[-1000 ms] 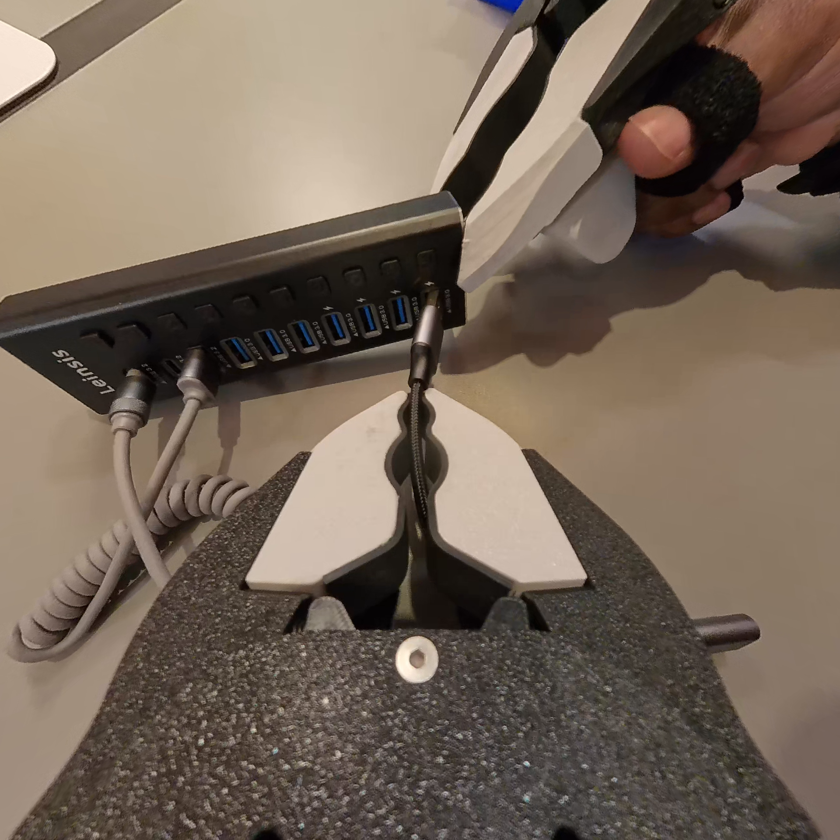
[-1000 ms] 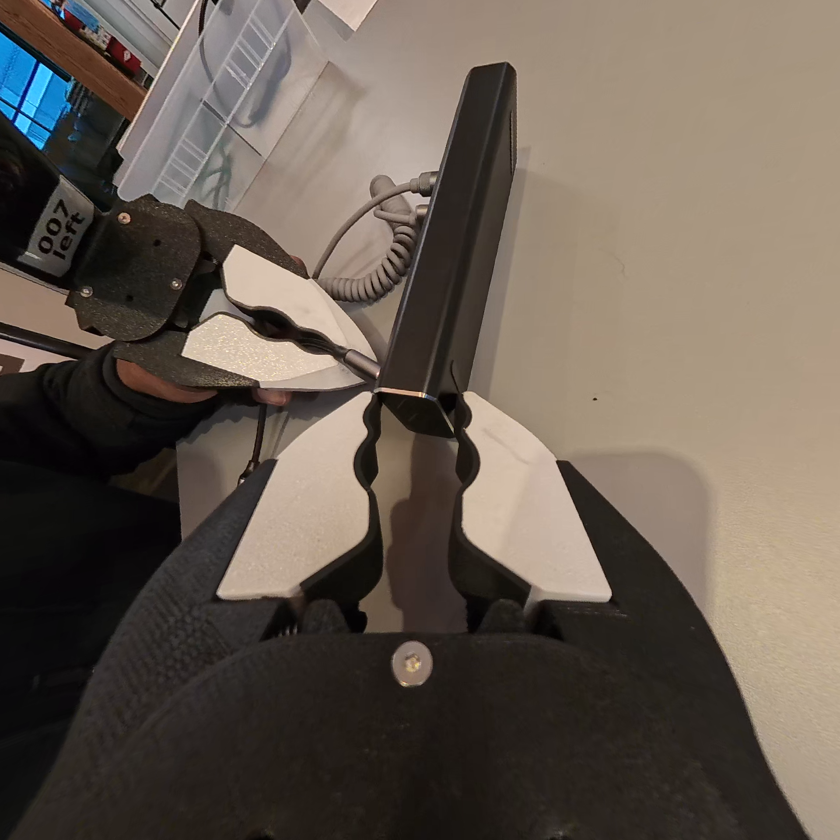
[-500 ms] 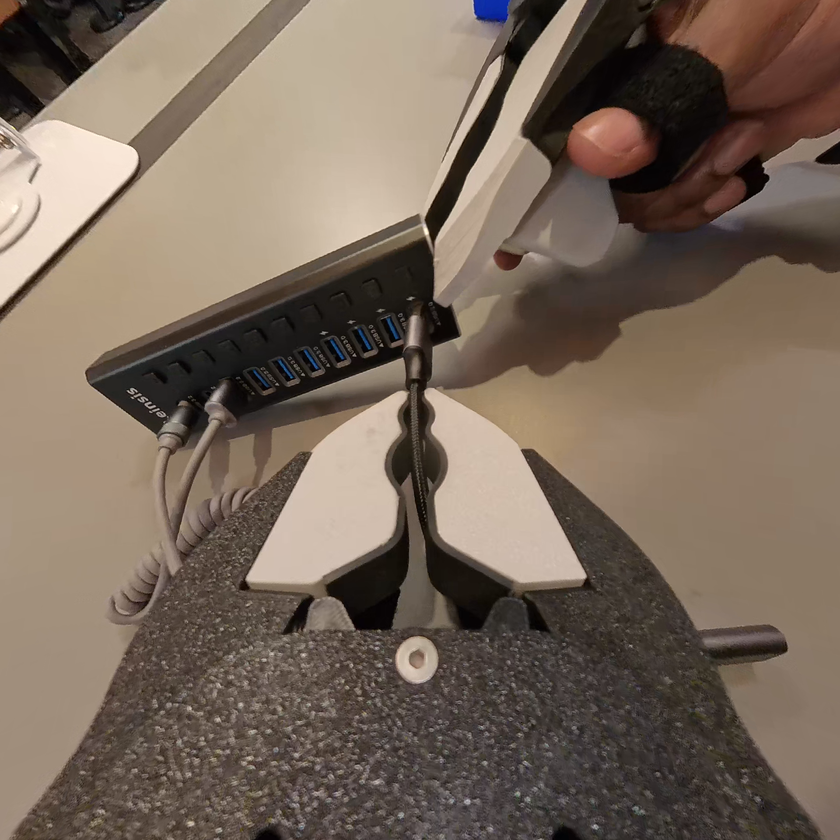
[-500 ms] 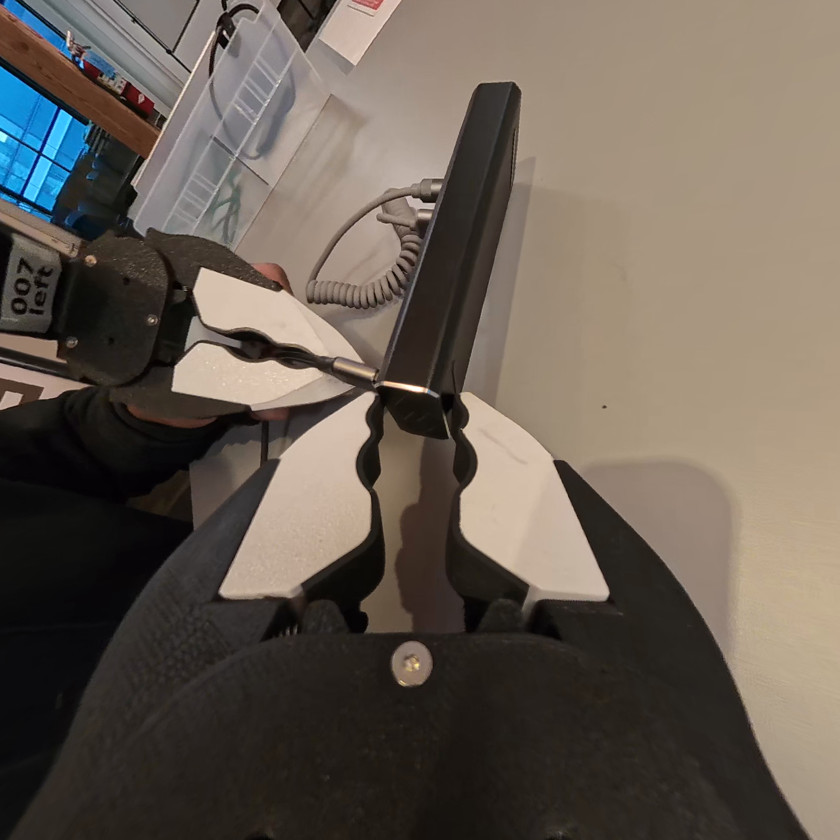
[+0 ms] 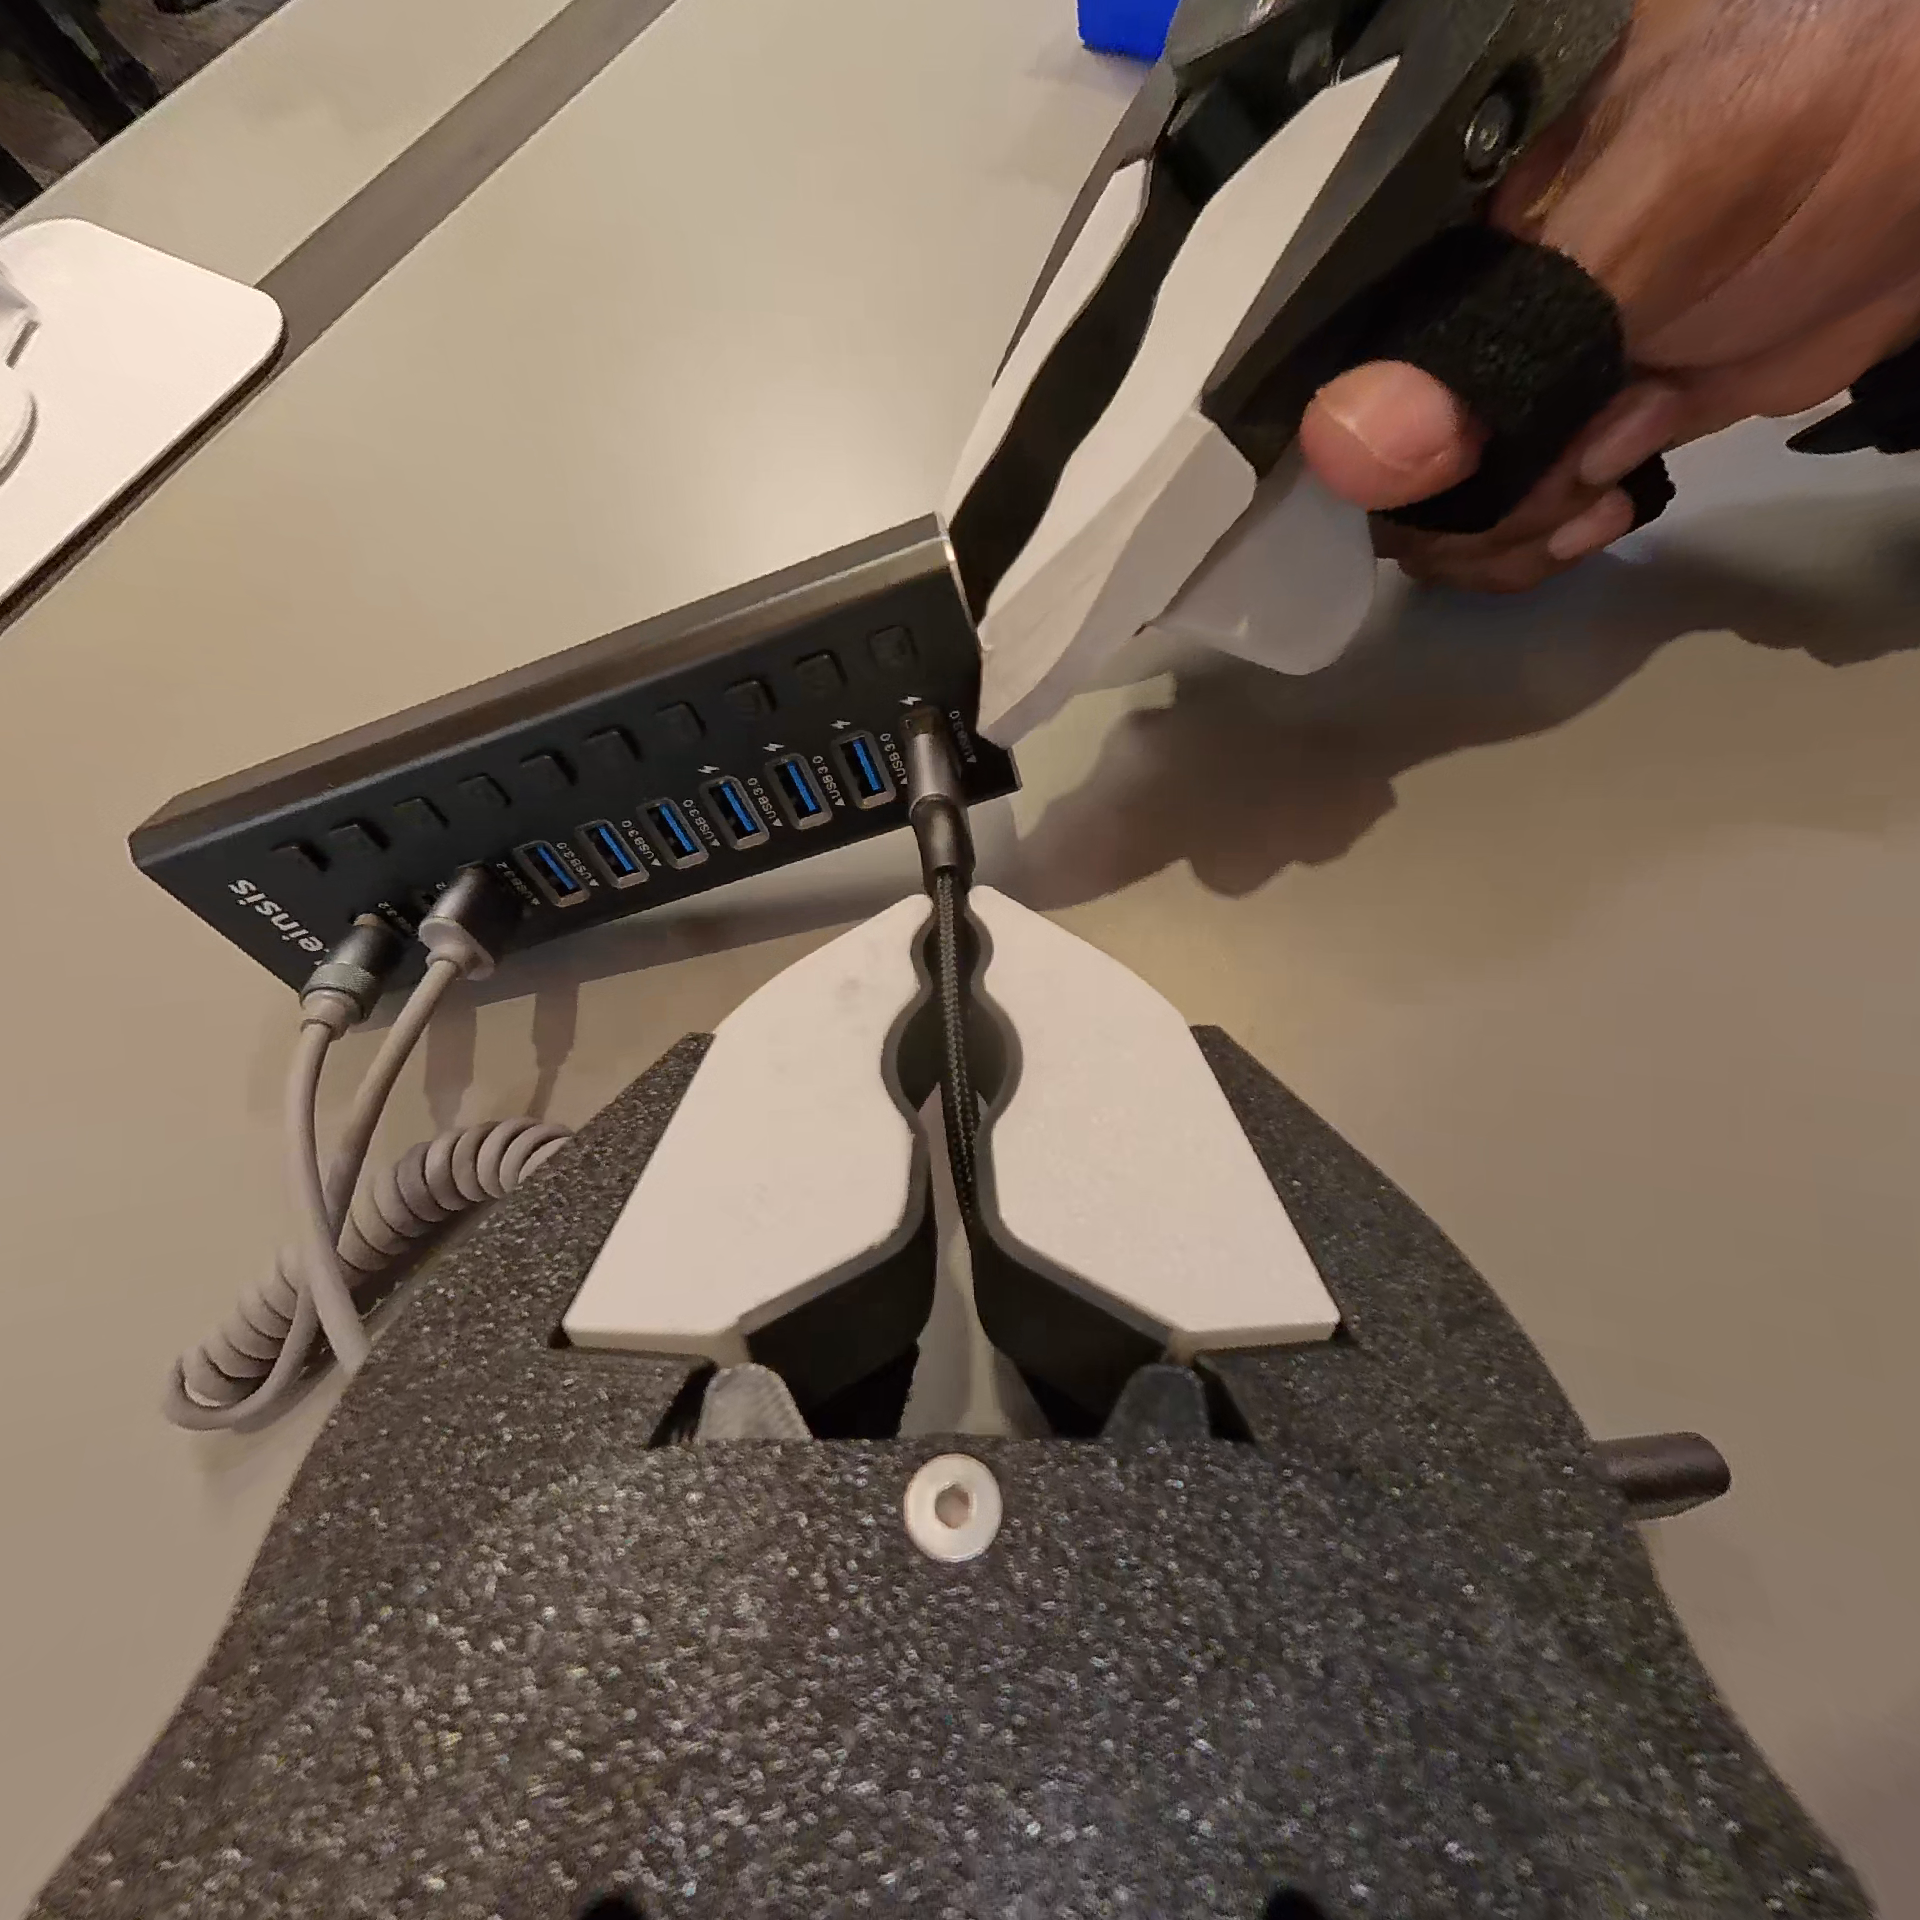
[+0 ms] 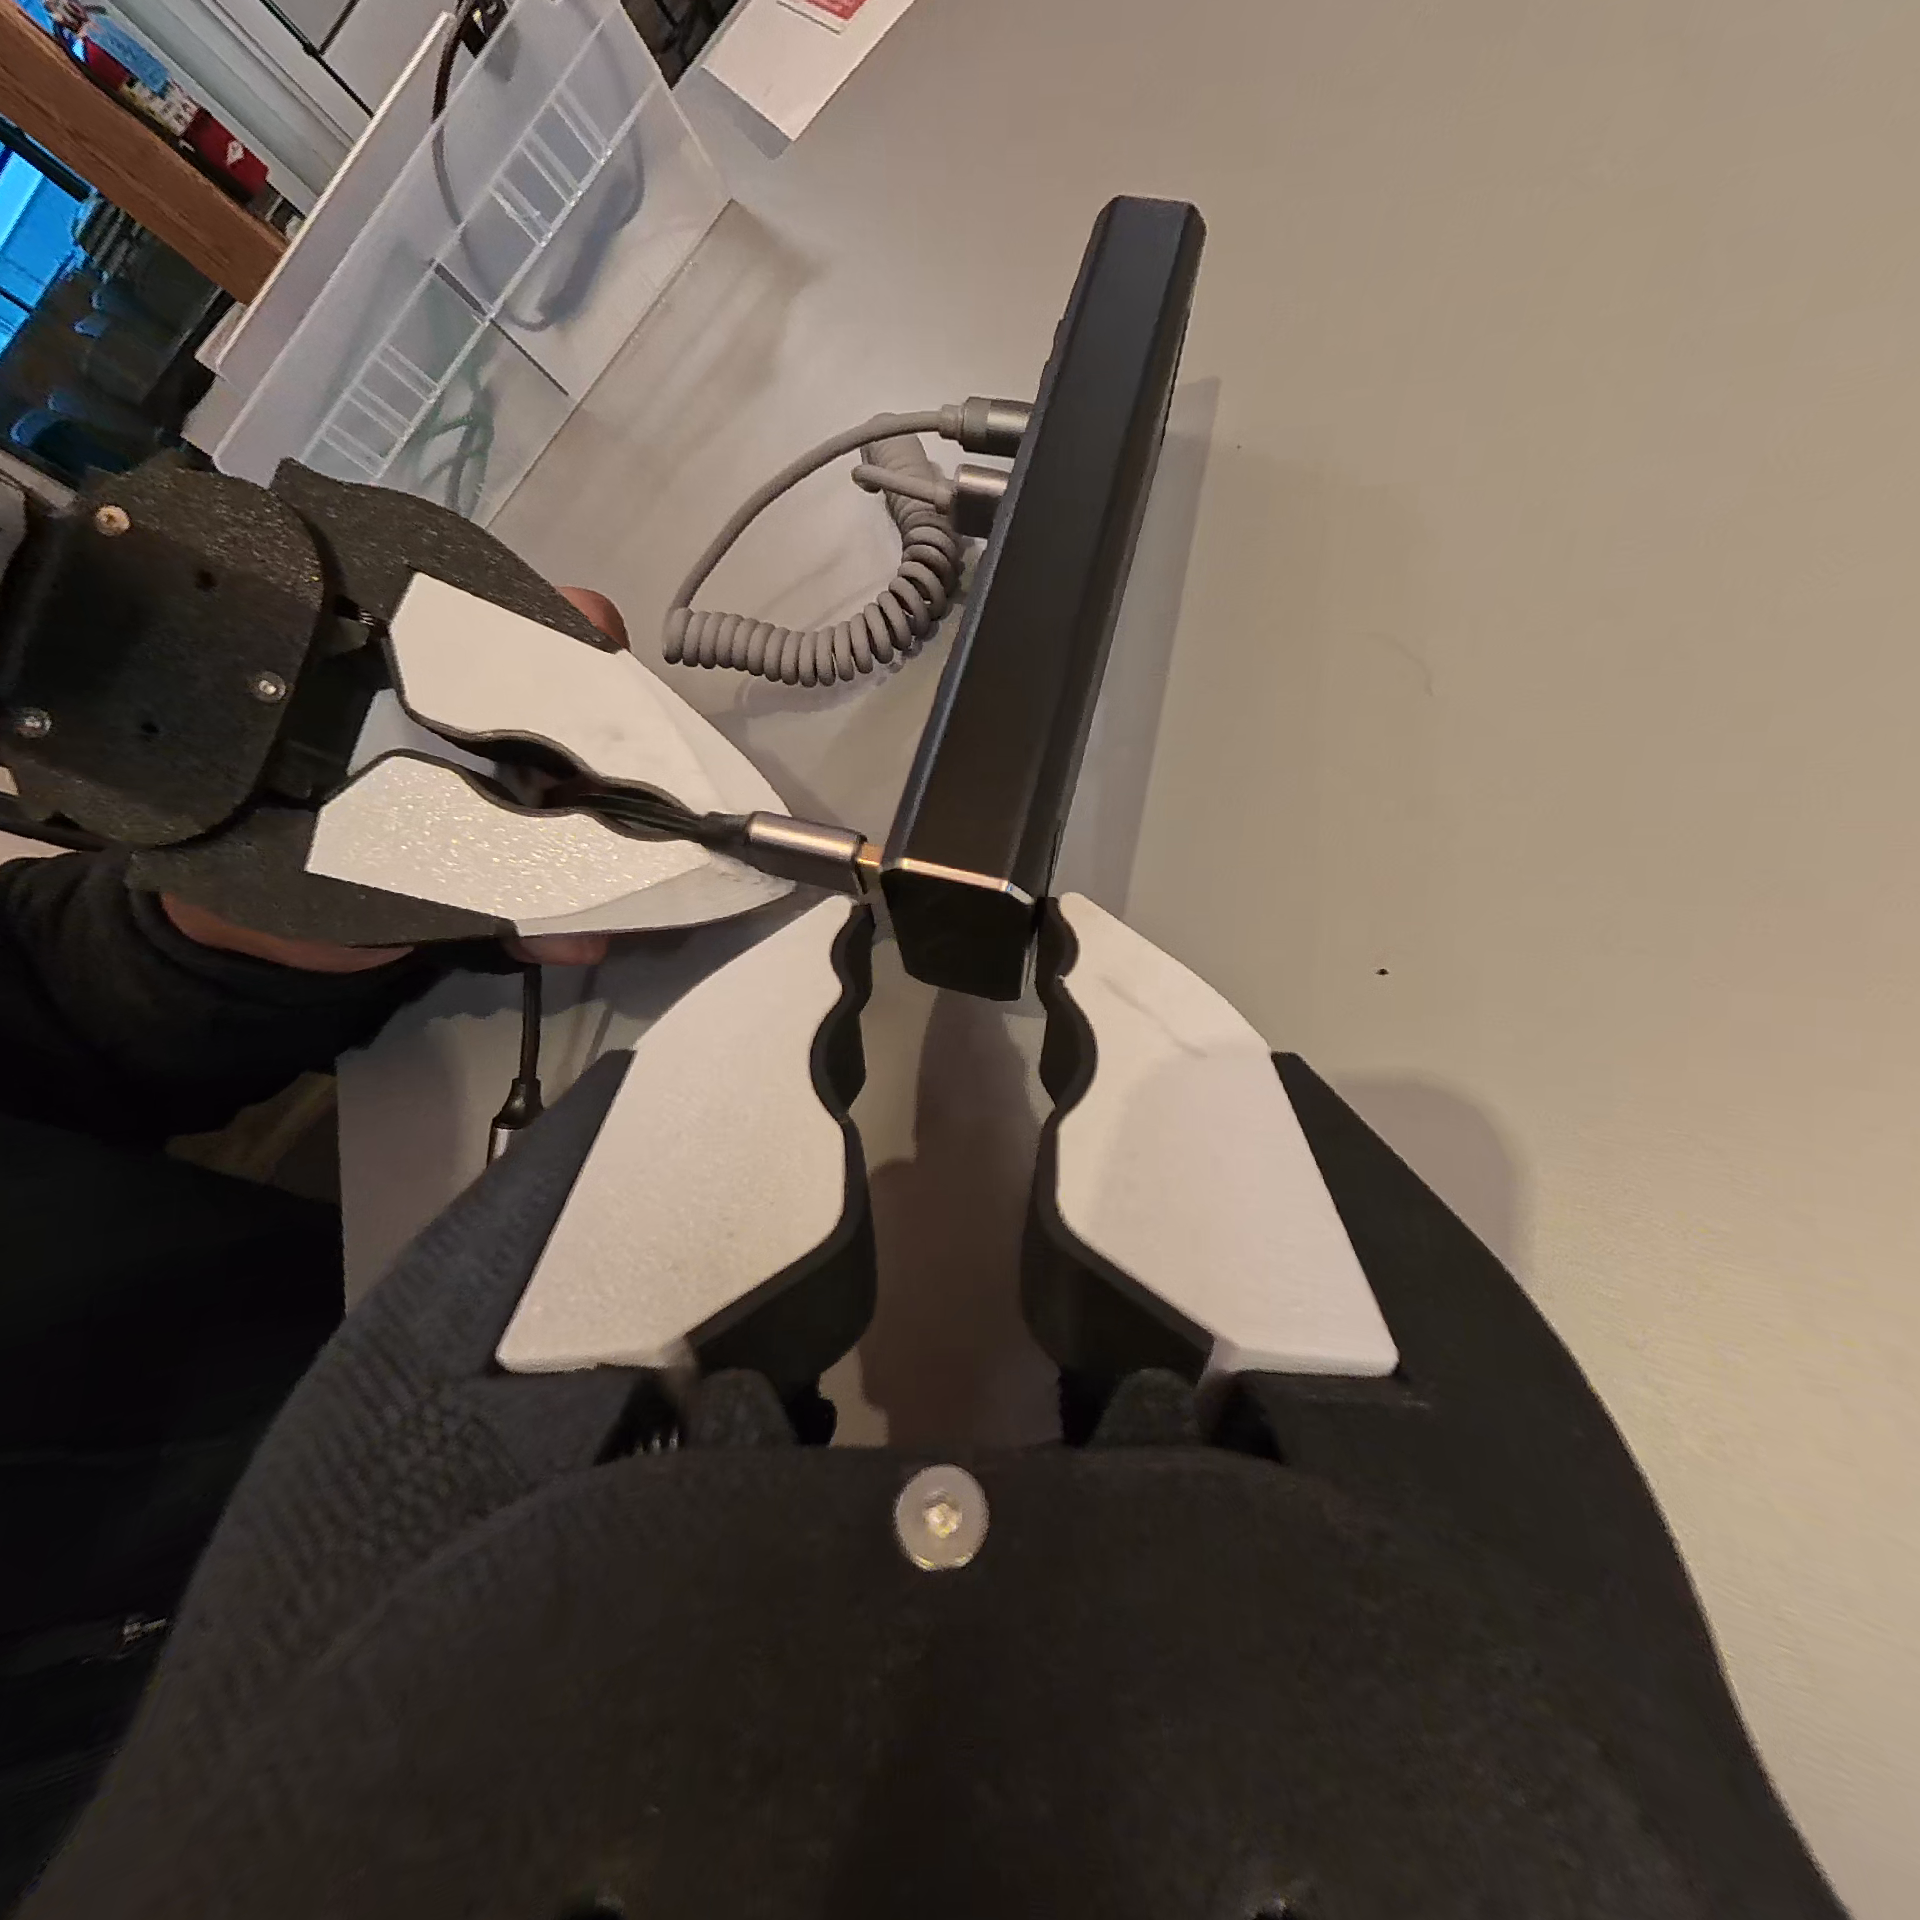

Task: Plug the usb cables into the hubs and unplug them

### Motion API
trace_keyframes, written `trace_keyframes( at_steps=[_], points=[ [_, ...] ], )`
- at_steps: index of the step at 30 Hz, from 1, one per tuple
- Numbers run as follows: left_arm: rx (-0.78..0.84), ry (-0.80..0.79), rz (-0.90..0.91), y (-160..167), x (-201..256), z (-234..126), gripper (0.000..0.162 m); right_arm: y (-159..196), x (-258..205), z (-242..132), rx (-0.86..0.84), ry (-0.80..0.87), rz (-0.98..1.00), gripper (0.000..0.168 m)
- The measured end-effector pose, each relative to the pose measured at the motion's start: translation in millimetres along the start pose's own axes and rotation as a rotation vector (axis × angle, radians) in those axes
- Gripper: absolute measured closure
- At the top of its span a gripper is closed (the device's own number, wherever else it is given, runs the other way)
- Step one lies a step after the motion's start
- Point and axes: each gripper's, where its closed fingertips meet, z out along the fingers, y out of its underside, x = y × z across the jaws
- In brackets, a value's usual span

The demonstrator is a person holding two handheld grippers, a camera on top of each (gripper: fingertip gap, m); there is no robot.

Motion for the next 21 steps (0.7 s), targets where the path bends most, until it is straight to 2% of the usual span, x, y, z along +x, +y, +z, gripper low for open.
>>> trace_keyframes(
  at_steps=[7,16,21],
  points=[
    [-0.039,0.081,-0.042,9,3,0,0.162,5,2,2,-0.028,-0.012,-0.018,0.142],
    [-0.130,0.178,-0.061,27,11,-1,0.162,16,-2,6,-0.099,-0.009,-0.108,0.137],
    [-0.014,0.308,-0.197,11,14,-17,0.162,5,-8,-9,-0.048,-0.025,-0.188,0.138]
  ],
)
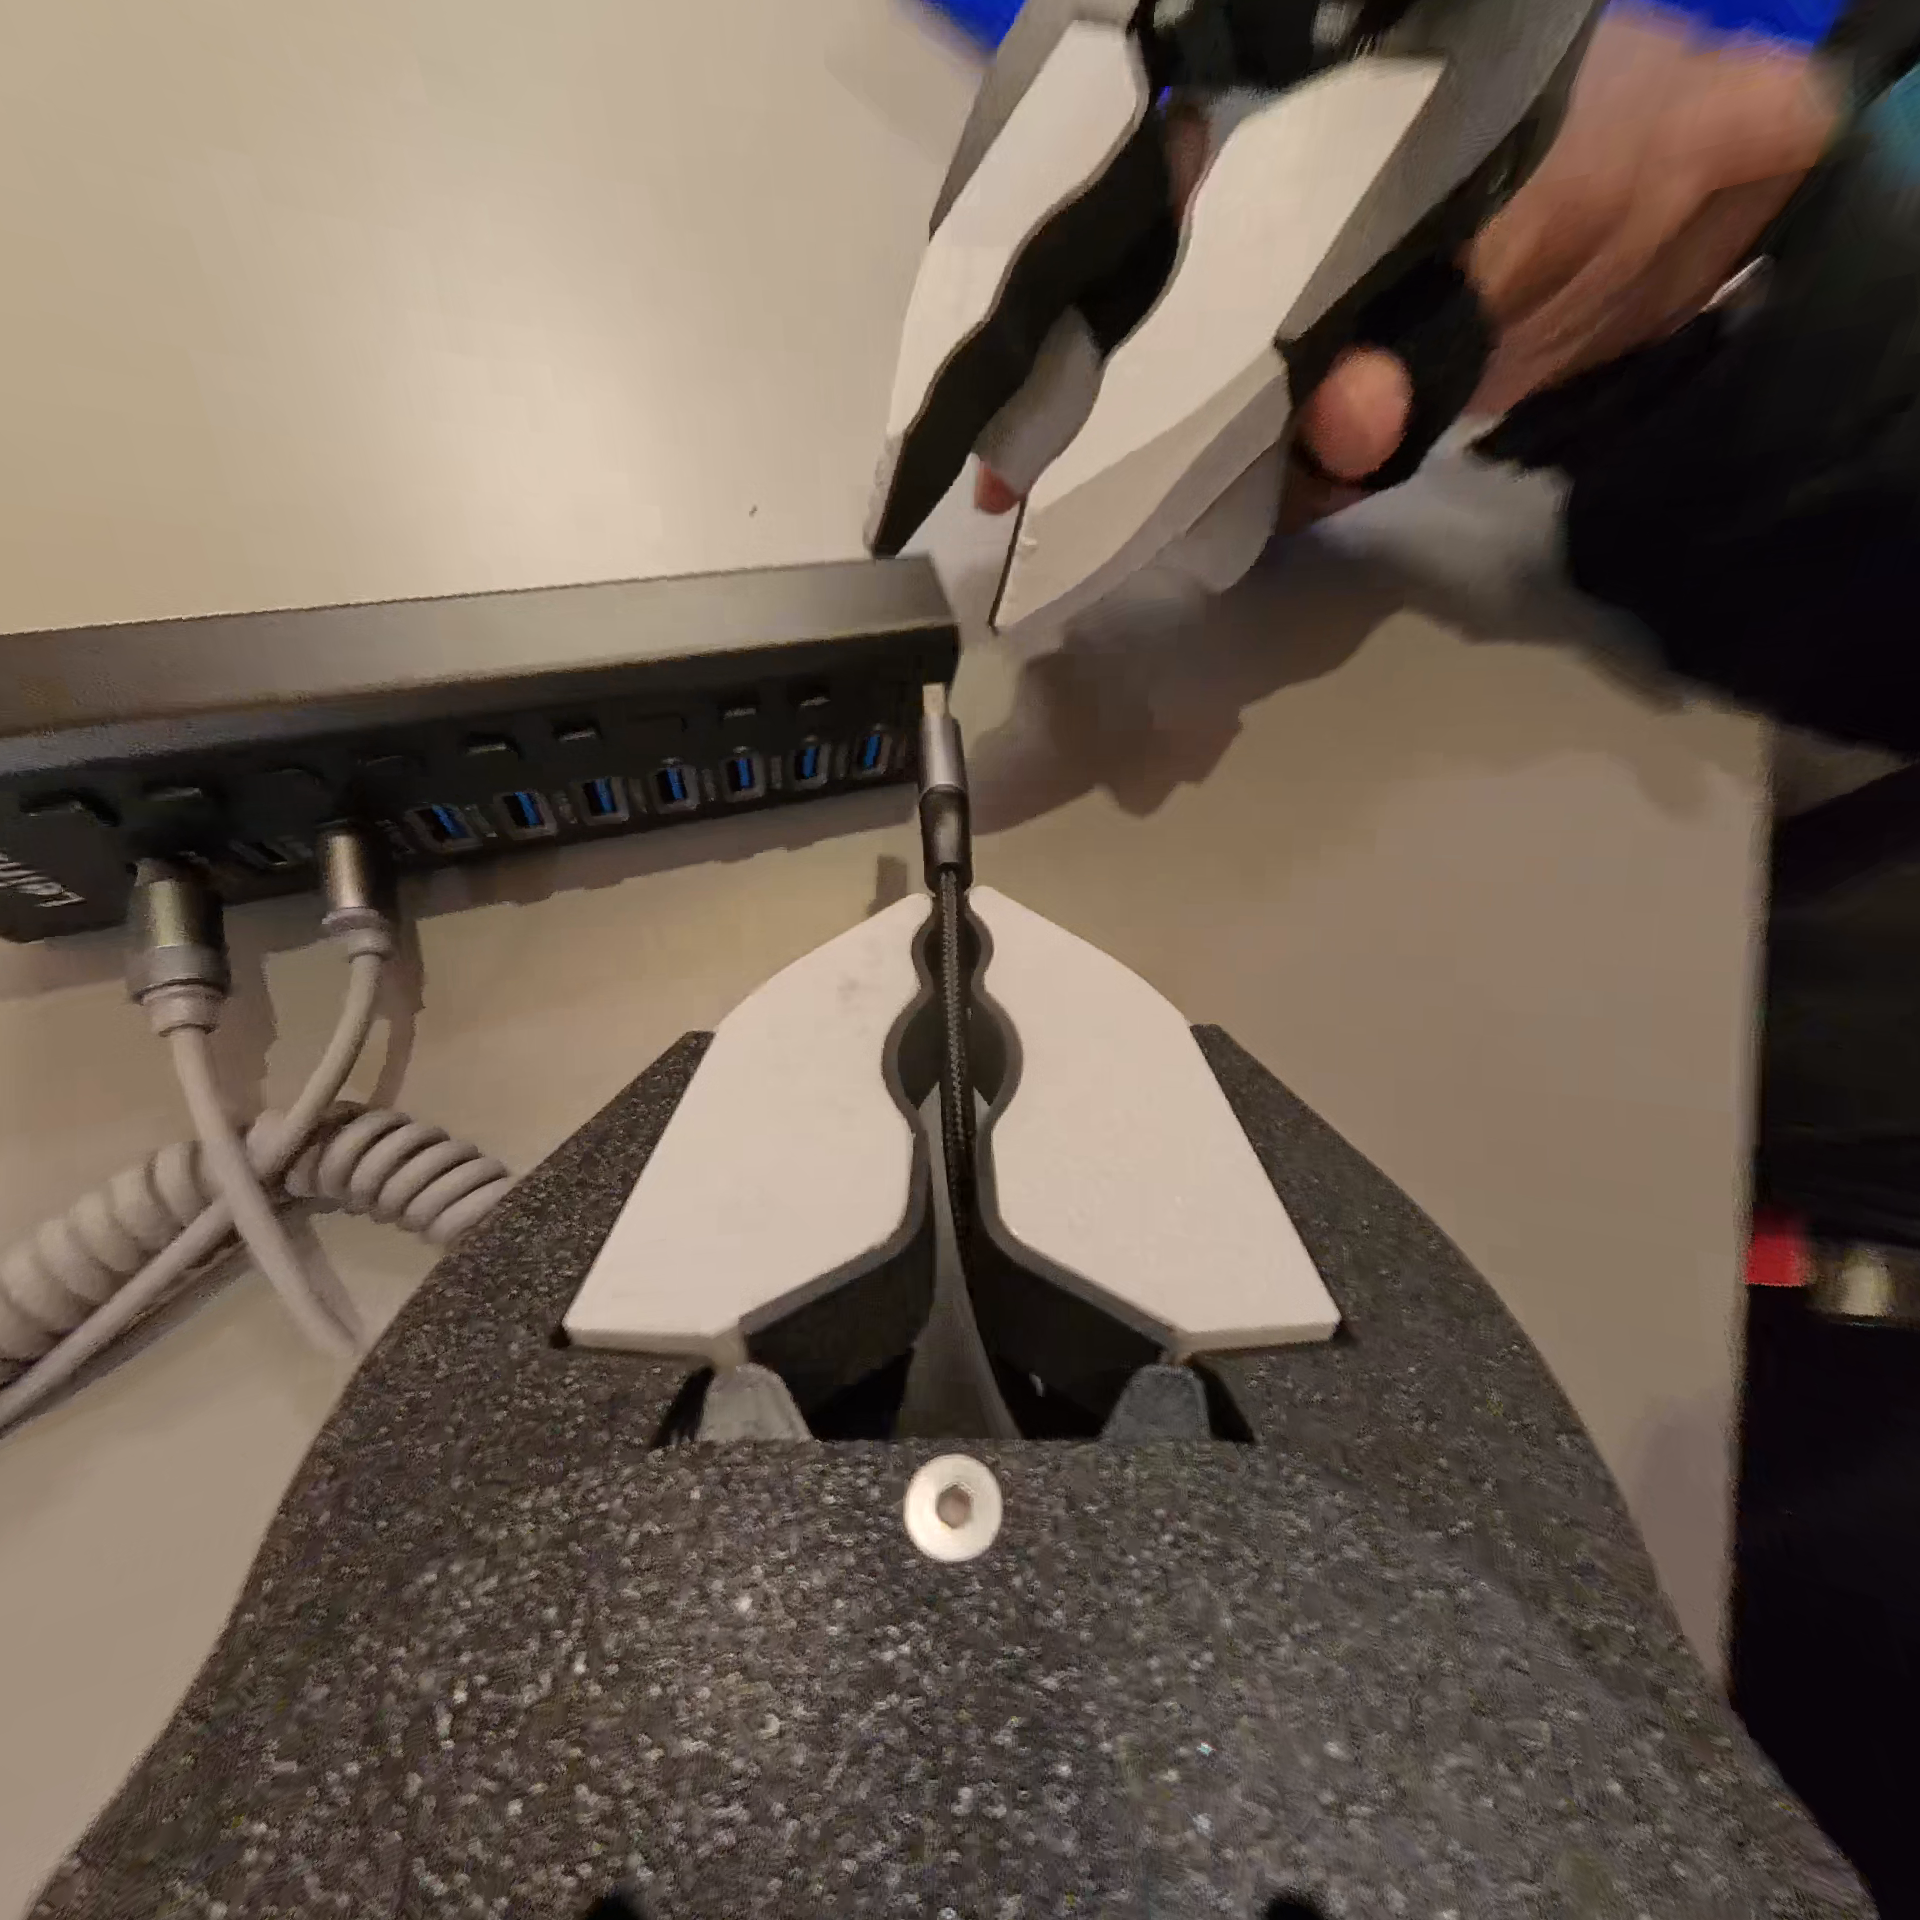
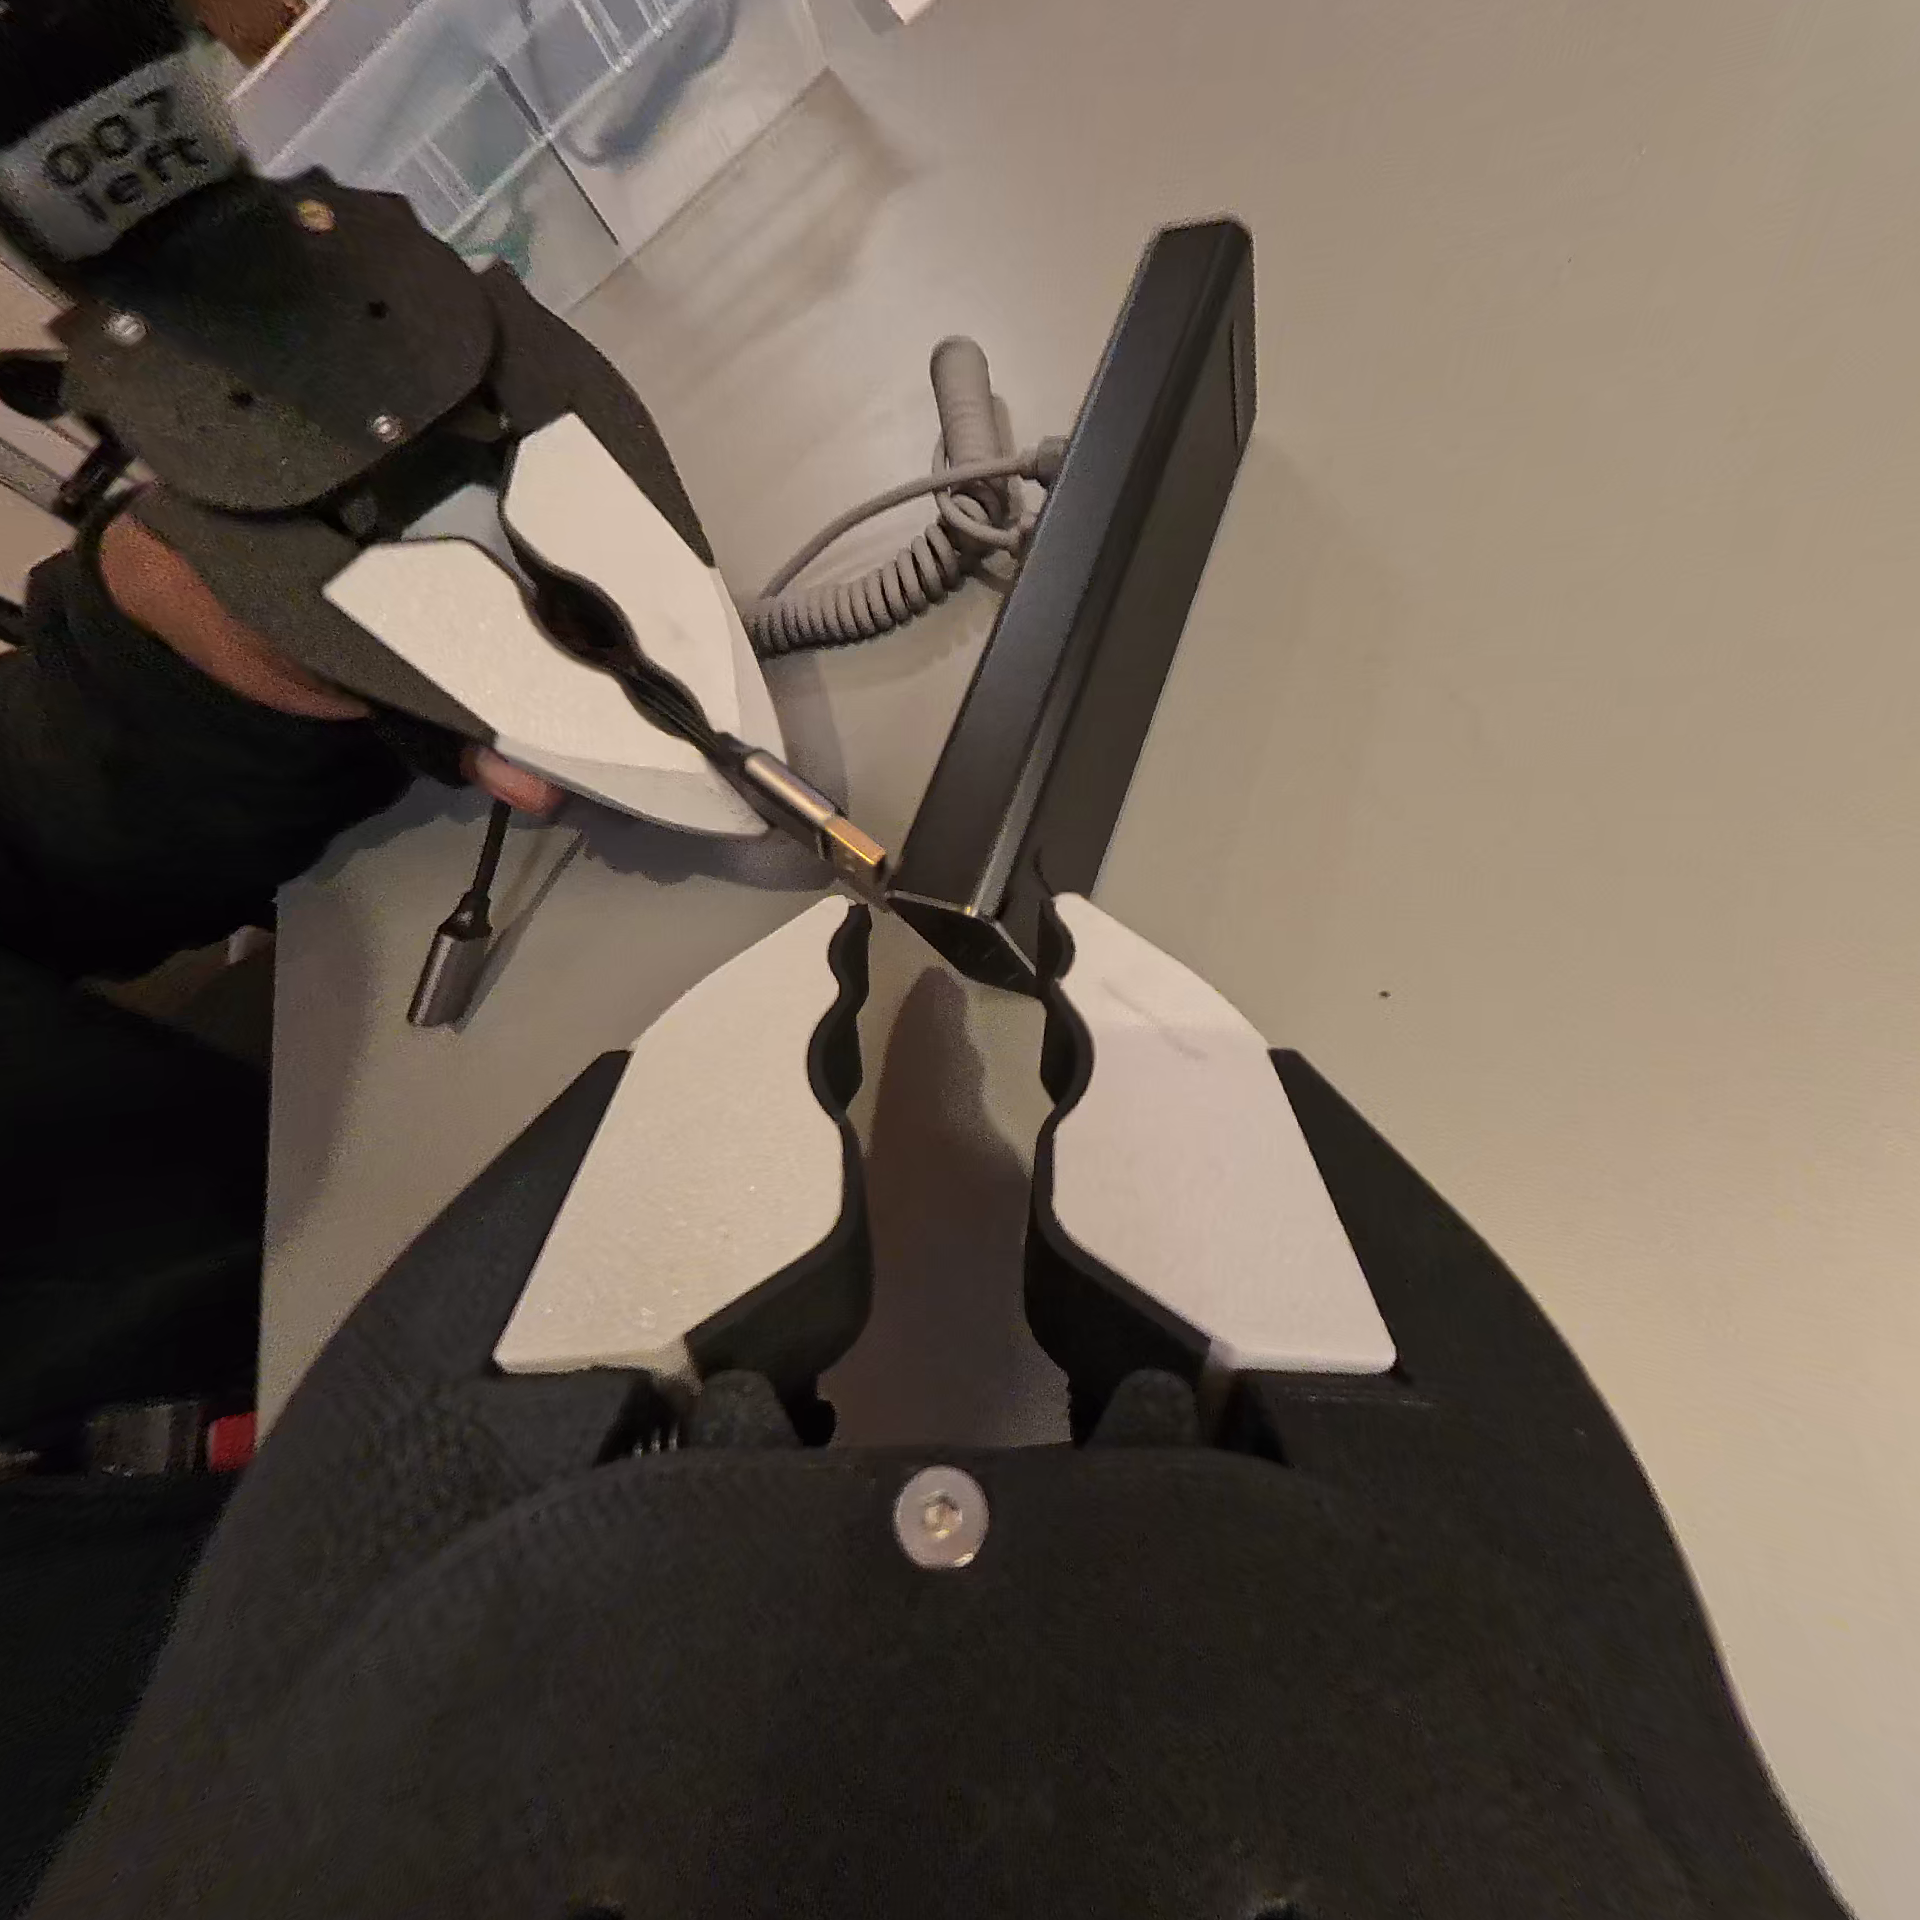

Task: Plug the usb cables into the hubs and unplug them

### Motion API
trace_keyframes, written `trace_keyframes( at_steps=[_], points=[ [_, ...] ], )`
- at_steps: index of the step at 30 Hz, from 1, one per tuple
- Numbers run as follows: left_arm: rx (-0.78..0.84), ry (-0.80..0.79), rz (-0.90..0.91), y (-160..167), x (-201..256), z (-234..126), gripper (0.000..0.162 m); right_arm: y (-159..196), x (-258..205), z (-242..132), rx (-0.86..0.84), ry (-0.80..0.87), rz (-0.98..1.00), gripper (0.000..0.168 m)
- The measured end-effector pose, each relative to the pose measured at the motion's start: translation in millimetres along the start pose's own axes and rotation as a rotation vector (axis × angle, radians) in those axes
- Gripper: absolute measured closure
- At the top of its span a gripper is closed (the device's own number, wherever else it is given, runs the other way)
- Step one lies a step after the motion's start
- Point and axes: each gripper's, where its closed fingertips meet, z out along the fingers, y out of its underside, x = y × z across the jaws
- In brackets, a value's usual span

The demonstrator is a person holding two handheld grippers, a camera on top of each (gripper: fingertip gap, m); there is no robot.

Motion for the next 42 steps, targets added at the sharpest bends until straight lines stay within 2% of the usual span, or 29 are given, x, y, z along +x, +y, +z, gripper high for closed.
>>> trace_keyframes(
  at_steps=[7,10,13,18,24,27,29,32,34,36,42],
  points=[
    [0.386,0.470,-0.414,-30,28,-37,0.162,-30,-32,-24,0.235,-0.079,-0.296,0.140],
    [0.461,0.599,-0.484,-36,41,-46,0.162,-37,-48,-27,0.306,-0.106,-0.397,0.139],
    [0.496,0.623,-0.474,-42,51,-47,0.162,-40,-60,-26,0.350,-0.120,-0.456,0.132],
    [0.484,0.362,-0.250,-46,54,-44,0.162,-41,-67,-21,0.314,-0.157,-0.347,0.134],
    [0.432,-0.096,0.218,-70,51,-72,0.162,-59,-91,-24,0.332,-0.285,-0.194,0.136],
    [0.354,-0.354,0.465,-73,41,-80,0.162,-70,-104,-31,0.361,-0.360,-0.116,0.136],
    [0.309,-0.471,0.600,-69,37,-78,0.162,-73,-107,-34,0.367,-0.399,-0.052,0.136],
    [0.260,-0.581,0.746,-61,37,-70,0.162,-71,-111,-36,0.354,-0.458,0.021,0.136],
    [0.242,-0.653,0.826,-56,35,-66,0.162,-65,-109,-30,0.315,-0.441,0.041,0.139],
    [0.247,-0.694,0.852,-53,35,-65,0.162,-56,-107,-23,0.263,-0.406,0.032,0.146],
    [0.241,-0.789,0.976,-45,35,-66,0.162,-54,-112,-19,0.267,-0.422,0.049,0.149]
  ],
)
